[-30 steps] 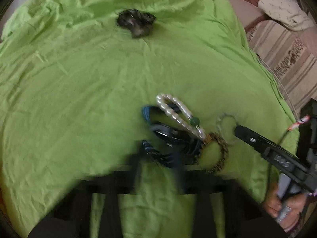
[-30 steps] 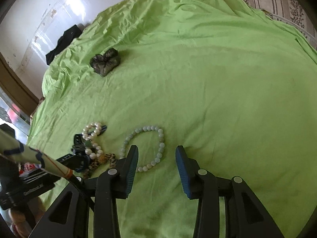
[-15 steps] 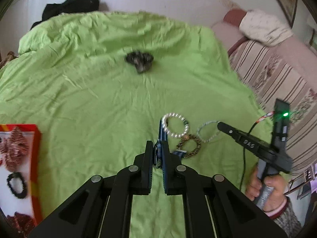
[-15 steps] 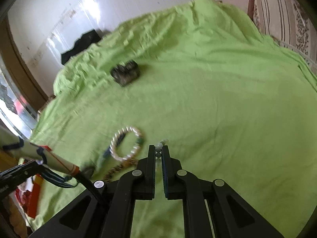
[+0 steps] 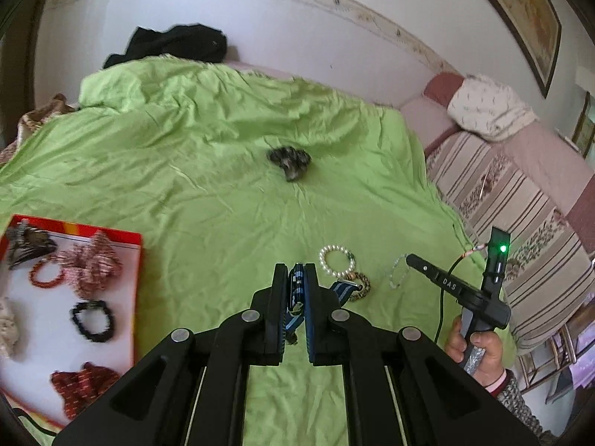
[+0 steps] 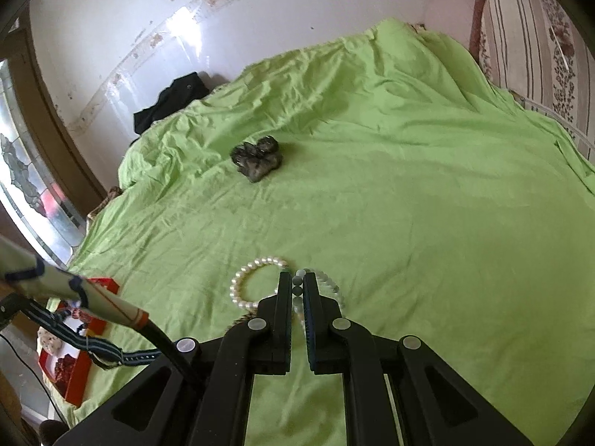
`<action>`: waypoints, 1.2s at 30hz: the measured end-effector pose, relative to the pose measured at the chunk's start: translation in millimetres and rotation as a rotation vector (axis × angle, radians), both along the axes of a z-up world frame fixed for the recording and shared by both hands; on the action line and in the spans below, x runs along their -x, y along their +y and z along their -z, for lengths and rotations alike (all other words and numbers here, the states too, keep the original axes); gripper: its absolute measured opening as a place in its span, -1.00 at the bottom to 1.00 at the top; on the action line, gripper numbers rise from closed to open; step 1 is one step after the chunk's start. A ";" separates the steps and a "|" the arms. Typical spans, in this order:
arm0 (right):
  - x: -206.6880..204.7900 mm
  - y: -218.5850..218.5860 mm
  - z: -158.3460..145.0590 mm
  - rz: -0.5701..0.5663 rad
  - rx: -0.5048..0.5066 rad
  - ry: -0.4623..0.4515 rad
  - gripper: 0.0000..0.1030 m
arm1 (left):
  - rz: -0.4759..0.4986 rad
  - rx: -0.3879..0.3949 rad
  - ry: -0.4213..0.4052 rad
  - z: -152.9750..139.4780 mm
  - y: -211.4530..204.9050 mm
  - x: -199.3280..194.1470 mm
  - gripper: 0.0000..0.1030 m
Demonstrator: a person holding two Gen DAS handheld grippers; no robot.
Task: Organize jewelry
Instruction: 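Carry watch and jade bracelet to the tray and open both tools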
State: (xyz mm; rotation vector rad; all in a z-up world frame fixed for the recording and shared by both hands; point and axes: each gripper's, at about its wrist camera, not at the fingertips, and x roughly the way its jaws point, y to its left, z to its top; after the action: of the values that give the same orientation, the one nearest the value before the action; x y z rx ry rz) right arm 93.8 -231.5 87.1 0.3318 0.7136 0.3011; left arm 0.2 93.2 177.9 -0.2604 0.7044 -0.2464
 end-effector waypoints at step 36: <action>85.0 176.0 -66.2 -0.327 0.088 -0.097 -0.87 | -0.551 -0.071 0.002 -6.2 241.6 137.6 -0.85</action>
State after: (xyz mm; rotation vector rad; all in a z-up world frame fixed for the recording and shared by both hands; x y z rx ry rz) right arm 8.8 -55.5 153.3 0.1141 0.6821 0.5896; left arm -137.4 334.8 184.1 -0.3758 0.6162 0.3031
